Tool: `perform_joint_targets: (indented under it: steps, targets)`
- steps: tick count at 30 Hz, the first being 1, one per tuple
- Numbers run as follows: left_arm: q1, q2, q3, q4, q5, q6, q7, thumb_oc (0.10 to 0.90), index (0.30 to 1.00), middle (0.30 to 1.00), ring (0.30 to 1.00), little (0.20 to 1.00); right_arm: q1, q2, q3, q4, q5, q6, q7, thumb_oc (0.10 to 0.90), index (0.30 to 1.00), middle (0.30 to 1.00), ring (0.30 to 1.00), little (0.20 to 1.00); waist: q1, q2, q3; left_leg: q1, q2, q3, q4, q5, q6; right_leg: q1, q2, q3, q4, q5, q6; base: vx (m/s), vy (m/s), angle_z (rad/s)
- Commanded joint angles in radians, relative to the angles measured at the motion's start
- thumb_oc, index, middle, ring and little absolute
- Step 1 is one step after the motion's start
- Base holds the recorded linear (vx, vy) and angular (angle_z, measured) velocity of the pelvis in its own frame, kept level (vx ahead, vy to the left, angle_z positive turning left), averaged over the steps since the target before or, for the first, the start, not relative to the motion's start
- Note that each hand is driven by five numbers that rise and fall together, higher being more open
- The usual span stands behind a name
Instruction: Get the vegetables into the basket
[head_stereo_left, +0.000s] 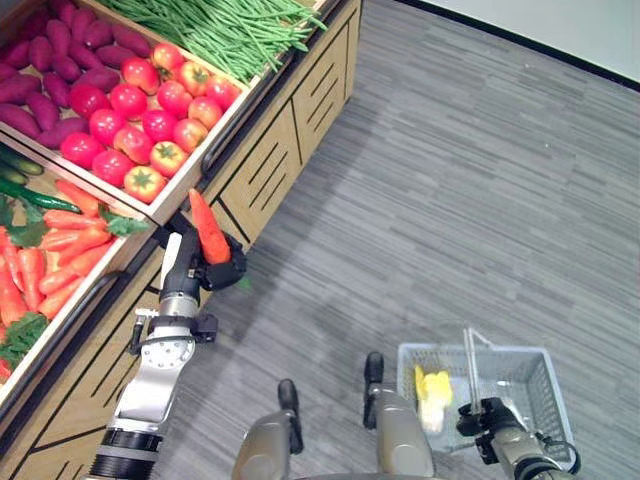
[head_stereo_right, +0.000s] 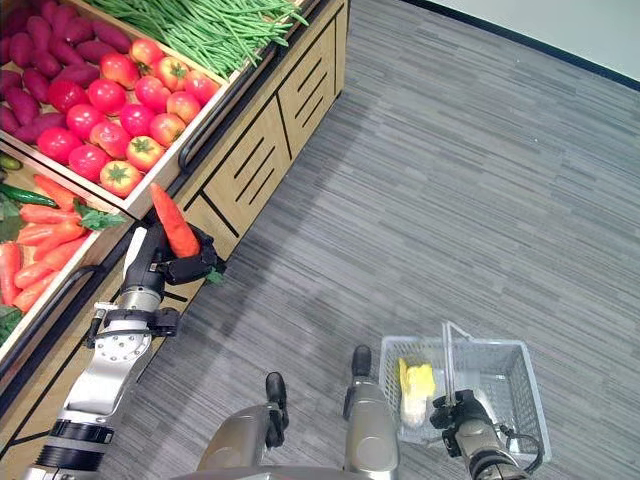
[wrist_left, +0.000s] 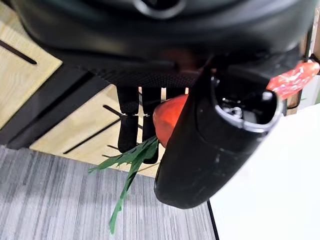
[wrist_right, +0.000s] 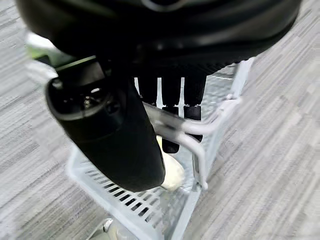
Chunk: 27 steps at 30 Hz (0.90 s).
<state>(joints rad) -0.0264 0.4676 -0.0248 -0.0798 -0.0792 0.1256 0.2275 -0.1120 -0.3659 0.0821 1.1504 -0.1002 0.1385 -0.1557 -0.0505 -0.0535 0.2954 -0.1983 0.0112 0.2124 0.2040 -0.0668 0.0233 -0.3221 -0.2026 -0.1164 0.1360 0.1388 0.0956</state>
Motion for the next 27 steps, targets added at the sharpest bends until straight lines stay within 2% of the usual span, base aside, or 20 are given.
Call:
perform_joint_targets:
  steps: [1,2,4,7,9,10,11,13,16,17,19,21,23,25,27]
  targets:
    - [-0.002,0.074,0.081,-0.144,0.019,-0.085,0.028,0.4,0.3,0.3,0.3,0.3,0.006,0.005,0.027,0.001,0.029,0.004,-0.012,0.4,0.3,0.3,0.3,0.3,-0.008,-0.064,-0.035,-0.031,0.041,0.032,0.109,-0.094,-0.03,0.097,-0.111,0.042,-0.131,0.12,0.154,-0.02,0.106,-0.49]
    - [0.002,0.081,0.083,-0.144,0.02,-0.084,0.029,0.4,0.3,0.3,0.3,0.3,0.004,0.011,0.03,-0.005,0.027,0.004,-0.012,0.4,0.3,0.3,0.3,0.3,-0.012,-0.062,-0.034,-0.016,0.055,0.056,0.097,-0.099,-0.035,0.087,-0.108,0.024,-0.131,0.148,0.163,-0.03,0.085,-0.66]
    - [0.002,0.091,0.09,-0.146,0.022,-0.083,0.035,0.4,0.3,0.3,0.3,0.3,0.005,0.025,0.045,-0.009,0.016,0.003,-0.006,0.4,0.3,0.3,0.3,0.3,0.003,-0.052,-0.038,0.009,0.094,0.11,0.07,-0.077,-0.046,0.086,-0.13,-0.078,-0.125,0.142,0.162,-0.03,0.089,-0.75]
    - [-0.002,0.092,0.083,-0.148,0.021,-0.082,0.037,0.4,0.3,0.3,0.3,0.3,0.009,0.029,0.049,-0.015,0.01,0.003,-0.007,0.4,0.3,0.3,0.3,0.3,0.006,-0.043,-0.041,0.025,0.107,0.135,0.041,-0.052,-0.051,0.121,-0.146,-0.113,-0.105,0.123,0.157,-0.07,0.061,-0.85]
    - [0.0,0.094,0.081,-0.154,0.016,-0.076,0.036,0.4,0.3,0.3,0.3,0.3,0.009,0.034,0.053,-0.023,0.004,0.002,-0.008,0.4,0.3,0.3,0.3,0.3,0.027,-0.04,-0.059,0.034,0.122,0.185,0.012,-0.027,-0.053,0.187,-0.165,-0.156,-0.085,0.103,0.153,-0.14,0.073,-0.6]
    - [0.001,0.094,0.08,-0.154,0.016,-0.076,0.036,0.4,0.3,0.3,0.3,0.3,0.01,0.034,0.053,-0.024,0.004,0.003,-0.008,0.4,0.3,0.3,0.3,0.3,0.03,-0.041,-0.057,0.039,0.121,0.188,0.009,-0.025,-0.054,0.189,-0.164,-0.153,-0.085,0.103,0.153,-0.05,0.025,-0.68]
    - [0.009,0.096,0.092,-0.157,0.015,-0.073,0.032,0.4,0.3,0.3,0.3,0.3,0.009,0.038,0.054,-0.029,-0.002,0.003,-0.009,0.4,0.3,0.3,0.3,0.3,0.052,-0.035,-0.077,0.05,0.139,0.21,-0.005,-0.034,-0.065,0.237,-0.168,-0.197,-0.068,0.081,0.162,-0.06,0.005,-0.77]
    - [0.025,0.1,0.104,-0.156,0.013,-0.068,0.022,0.4,0.3,0.3,0.3,0.3,0.009,0.041,0.062,-0.044,-0.012,0.0,-0.006,0.4,0.3,0.3,0.3,0.3,0.081,-0.045,-0.091,0.058,0.157,0.282,-0.012,-0.012,-0.065,0.291,-0.168,-0.264,-0.053,0.07,0.162,-0.2,-0.006,-1.05]
    - [0.036,0.1,0.113,-0.152,0.017,-0.064,0.017,0.4,0.3,0.3,0.3,0.3,0.011,0.043,0.07,-0.052,-0.02,0.001,-0.002,0.4,0.3,0.3,0.3,0.3,0.097,-0.057,-0.102,0.066,0.167,0.33,-0.014,-0.006,-0.066,0.317,-0.156,-0.291,-0.06,0.054,0.161,-0.12,-0.032,-1.4]
    - [0.05,0.1,0.125,-0.146,0.022,-0.062,0.011,0.4,0.3,0.3,0.3,0.3,0.011,0.043,0.077,-0.057,-0.028,0.001,0.001,0.4,0.3,0.3,0.3,0.3,0.108,-0.063,-0.112,0.069,0.188,0.37,-0.006,0.007,-0.077,0.332,-0.146,-0.34,-0.097,0.037,0.159,-0.12,-0.11,-1.13]
    - [0.057,0.092,0.123,-0.139,0.025,-0.064,0.003,0.4,0.3,0.3,0.3,0.3,0.014,0.041,0.079,-0.063,-0.034,0.001,0.001,0.4,0.3,0.3,0.3,0.3,0.1,-0.06,-0.113,0.075,0.202,0.388,-0.003,0.03,-0.088,0.324,-0.132,-0.33,-0.108,0.008,0.15,-0.04,-0.131,-1.01]
    - [0.05,0.082,0.103,-0.126,0.025,-0.066,-0.002,0.4,0.3,0.3,0.3,0.3,0.018,0.035,0.091,-0.065,-0.056,0.002,0.001,0.4,0.3,0.3,0.3,0.3,0.086,-0.044,-0.116,0.072,0.218,0.376,-0.025,0.068,-0.106,0.324,-0.098,-0.3,-0.123,-0.052,0.126,-0.02,-0.168,-0.68]
    - [0.041,0.074,0.09,-0.111,0.017,-0.072,-0.004,0.4,0.3,0.3,0.3,0.3,0.017,0.021,0.124,-0.066,-0.108,0.004,0.001,0.4,0.3,0.3,0.3,0.3,0.079,-0.031,-0.117,0.071,0.23,0.356,-0.058,0.109,-0.127,0.324,-0.068,-0.29,-0.132,-0.084,0.11,-0.03,-0.209,-0.07]
    - [0.04,0.056,0.078,-0.104,-0.001,-0.075,-0.01,0.4,0.3,0.3,0.3,0.3,0.023,0.02,0.119,-0.082,-0.095,0.0,-0.005,0.4,0.3,0.3,0.3,0.3,0.071,-0.024,-0.109,0.065,0.244,0.338,-0.052,0.122,-0.14,0.325,-0.045,-0.286,-0.131,-0.11,0.095,-0.02,-0.234,-0.01]
    - [0.044,0.044,0.076,-0.101,-0.007,-0.078,-0.014,0.4,0.3,0.3,0.3,0.3,0.034,0.018,0.128,-0.089,-0.101,-0.004,-0.003,0.4,0.3,0.3,0.3,0.3,0.071,-0.018,-0.089,0.051,0.273,0.31,0.01,0.116,-0.156,0.334,-0.027,-0.295,-0.122,-0.136,0.076,-0.01,-0.221,0.17]
